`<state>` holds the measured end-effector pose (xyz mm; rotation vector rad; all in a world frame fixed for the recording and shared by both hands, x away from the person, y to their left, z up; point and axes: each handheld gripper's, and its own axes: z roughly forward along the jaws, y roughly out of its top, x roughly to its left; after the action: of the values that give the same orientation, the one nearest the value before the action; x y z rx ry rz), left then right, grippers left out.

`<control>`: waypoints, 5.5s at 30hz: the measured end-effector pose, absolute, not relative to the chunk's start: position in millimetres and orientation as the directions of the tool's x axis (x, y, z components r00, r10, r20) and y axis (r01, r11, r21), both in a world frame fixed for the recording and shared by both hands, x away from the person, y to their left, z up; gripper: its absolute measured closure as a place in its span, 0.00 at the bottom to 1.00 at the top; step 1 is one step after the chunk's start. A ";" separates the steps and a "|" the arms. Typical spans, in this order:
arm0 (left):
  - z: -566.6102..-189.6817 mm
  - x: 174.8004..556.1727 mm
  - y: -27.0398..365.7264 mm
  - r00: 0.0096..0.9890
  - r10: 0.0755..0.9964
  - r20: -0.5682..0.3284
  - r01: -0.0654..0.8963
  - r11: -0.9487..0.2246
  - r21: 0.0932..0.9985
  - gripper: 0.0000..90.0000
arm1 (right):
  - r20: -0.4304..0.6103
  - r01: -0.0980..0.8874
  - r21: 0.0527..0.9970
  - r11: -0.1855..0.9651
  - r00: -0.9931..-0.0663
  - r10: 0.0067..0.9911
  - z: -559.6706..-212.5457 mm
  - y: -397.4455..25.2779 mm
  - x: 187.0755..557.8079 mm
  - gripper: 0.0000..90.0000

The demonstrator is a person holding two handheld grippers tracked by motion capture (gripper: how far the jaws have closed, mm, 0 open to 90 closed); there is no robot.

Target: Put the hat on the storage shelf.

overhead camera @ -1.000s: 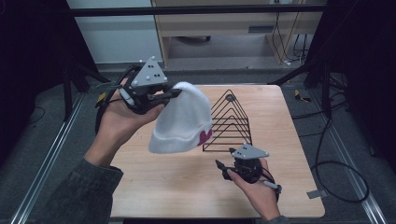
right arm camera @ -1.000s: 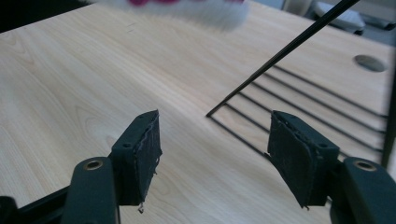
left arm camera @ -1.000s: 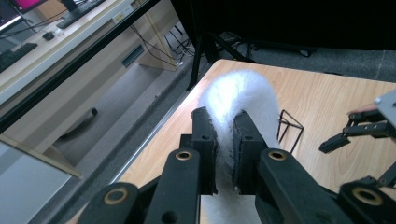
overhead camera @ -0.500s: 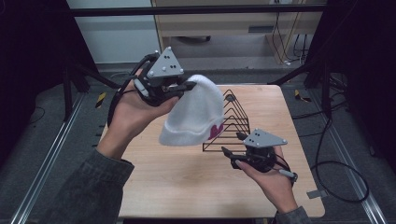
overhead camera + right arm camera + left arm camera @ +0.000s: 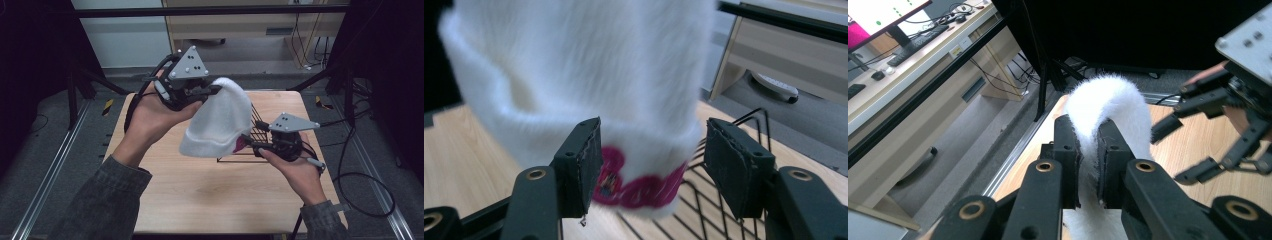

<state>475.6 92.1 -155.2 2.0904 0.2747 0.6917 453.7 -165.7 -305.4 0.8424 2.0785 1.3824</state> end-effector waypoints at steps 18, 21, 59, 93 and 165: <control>-155.6 485.0 89.5 0.828 0.439 0.348 -0.060 -0.548 0.834 0.91 | -0.023 0.255 0.925 0.281 -0.700 0.714 -303.5 -156.0 485.2 0.76; -154.8 487.4 90.1 0.825 0.448 0.345 -0.057 -0.541 0.839 0.91 | -0.040 0.247 0.926 0.287 -0.690 0.722 -300.7 -157.2 485.9 0.87; -174.3 537.7 58.4 0.786 0.527 0.324 -0.021 -0.501 0.865 0.90 | -0.115 0.260 0.918 0.299 -0.547 0.829 -285.0 -206.1 516.0 0.90; -180.6 568.1 52.5 0.783 0.564 0.262 0.015 -0.439 0.898 0.90 | -0.097 0.266 0.926 0.268 -0.518 0.850 -284.5 -213.5 532.9 0.90; -258.9 569.6 22.9 0.839 0.478 0.261 0.060 -0.557 0.828 0.90 | -0.072 0.401 0.852 0.337 -0.547 0.834 -362.5 -234.7 520.4 0.90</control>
<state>569.6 22.9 -258.9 2.1088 0.3922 0.5850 520.4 -234.7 -362.5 1.0794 2.0990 1.1256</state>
